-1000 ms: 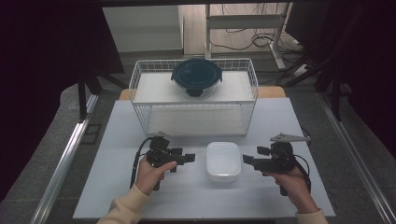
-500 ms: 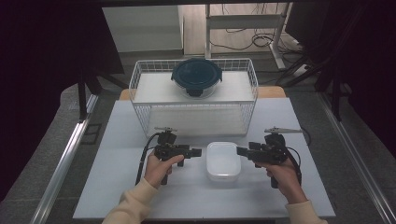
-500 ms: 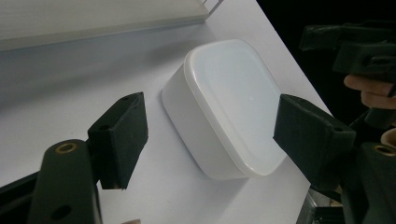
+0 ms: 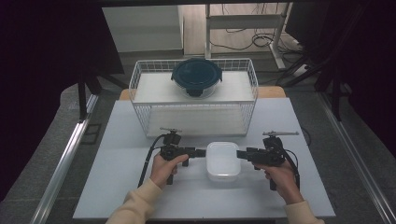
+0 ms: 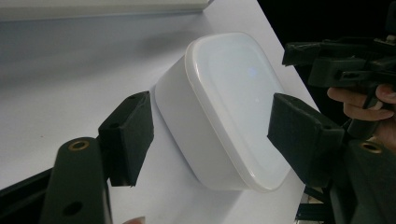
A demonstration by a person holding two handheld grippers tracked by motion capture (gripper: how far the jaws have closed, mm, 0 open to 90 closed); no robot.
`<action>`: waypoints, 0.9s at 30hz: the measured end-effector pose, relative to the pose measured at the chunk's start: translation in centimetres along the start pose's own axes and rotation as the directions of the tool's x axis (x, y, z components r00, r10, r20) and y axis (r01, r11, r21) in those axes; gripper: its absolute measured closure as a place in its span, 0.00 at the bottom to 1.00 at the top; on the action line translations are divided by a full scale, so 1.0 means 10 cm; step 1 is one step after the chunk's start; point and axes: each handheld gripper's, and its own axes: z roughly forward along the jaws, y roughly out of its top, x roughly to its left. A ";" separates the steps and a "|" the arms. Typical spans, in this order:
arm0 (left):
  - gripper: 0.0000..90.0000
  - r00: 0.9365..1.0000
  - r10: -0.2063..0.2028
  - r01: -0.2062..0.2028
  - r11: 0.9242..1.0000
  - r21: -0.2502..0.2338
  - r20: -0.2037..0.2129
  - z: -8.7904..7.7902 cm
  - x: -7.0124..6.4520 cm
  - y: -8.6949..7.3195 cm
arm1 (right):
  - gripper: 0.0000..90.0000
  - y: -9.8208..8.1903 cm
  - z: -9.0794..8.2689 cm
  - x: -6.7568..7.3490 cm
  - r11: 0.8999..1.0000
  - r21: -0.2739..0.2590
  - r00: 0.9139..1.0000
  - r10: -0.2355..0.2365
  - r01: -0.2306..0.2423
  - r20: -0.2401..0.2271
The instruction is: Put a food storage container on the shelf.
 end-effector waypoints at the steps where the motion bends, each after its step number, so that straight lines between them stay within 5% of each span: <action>1: 0.36 1.000 0.000 0.000 1.000 0.003 0.003 0.01 0.00 0.00 | 0.46 -0.01 0.02 -0.01 1.000 0.009 1.000 0.007 -0.007 -0.007; 10: 0.41 0.997 -0.059 0.058 0.998 0.023 0.048 0.12 0.08 -0.04 | 0.52 -0.05 0.07 -0.05 0.999 0.037 0.999 0.029 -0.028 -0.025; 19: 0.52 0.989 -0.093 0.088 0.995 0.049 0.114 0.20 0.10 -0.08 | 0.56 -0.08 0.12 -0.07 0.997 0.058 0.998 0.045 -0.042 -0.044; 27: 0.63 0.987 -0.095 0.089 0.995 0.050 0.130 0.24 0.07 -0.10 | 0.61 -0.10 0.14 -0.09 0.995 0.074 0.995 0.079 -0.074 -0.064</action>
